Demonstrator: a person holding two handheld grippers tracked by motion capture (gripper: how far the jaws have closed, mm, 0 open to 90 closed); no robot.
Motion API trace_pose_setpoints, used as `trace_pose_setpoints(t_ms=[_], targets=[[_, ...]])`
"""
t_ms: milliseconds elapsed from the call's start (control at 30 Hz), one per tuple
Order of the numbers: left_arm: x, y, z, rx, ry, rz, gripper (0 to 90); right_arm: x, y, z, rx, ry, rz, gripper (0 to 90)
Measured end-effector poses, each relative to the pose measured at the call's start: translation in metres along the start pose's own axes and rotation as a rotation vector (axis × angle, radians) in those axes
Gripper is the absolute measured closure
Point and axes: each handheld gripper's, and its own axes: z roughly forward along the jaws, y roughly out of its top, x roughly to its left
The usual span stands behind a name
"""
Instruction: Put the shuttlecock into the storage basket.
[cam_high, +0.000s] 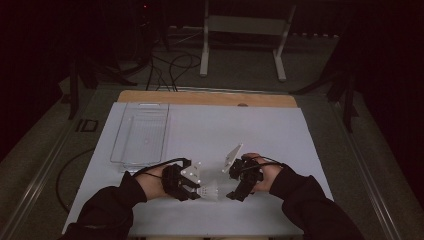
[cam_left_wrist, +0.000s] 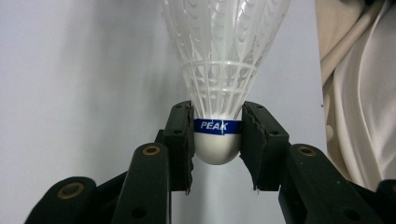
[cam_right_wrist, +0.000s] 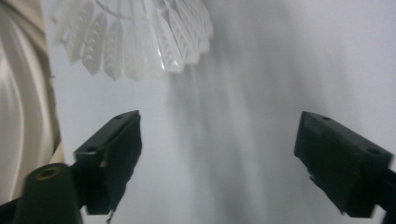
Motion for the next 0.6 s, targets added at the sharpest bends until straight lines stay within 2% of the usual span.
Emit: trace_pose_setpoints(t_ms=[100, 167, 267, 367, 400, 600], targets=[[0.0, 0.0, -0.004, -0.003, -0.011, -0.036, 65.4, -0.001, -0.006, -0.001, -0.011, -0.014, 0.012, 9.1], [0.001, 0.001, -0.006, 0.023, -0.008, -0.074, 65.3, -0.001, -0.011, -0.003, -0.048, -0.034, 0.018, 9.1], [0.003, -0.001, -0.01, 0.027, -0.009, -0.106, 65.4, -0.003, -0.02, -0.008, -0.143, -0.04, 0.059, 9.0], [0.006, -0.002, -0.016, 0.035, -0.007, -0.146, 65.4, -0.002, -0.032, -0.011, -0.203, -0.062, 0.077, 9.0], [0.007, -0.002, -0.018, 0.036, -0.003, -0.172, 65.3, -0.001, -0.036, -0.012, -0.225, -0.074, 0.082, 9.0], [0.008, -0.004, -0.032, 0.033, -0.006, -0.215, 65.4, 0.004, -0.056, -0.013, -0.314, -0.126, 0.111, 8.8]])
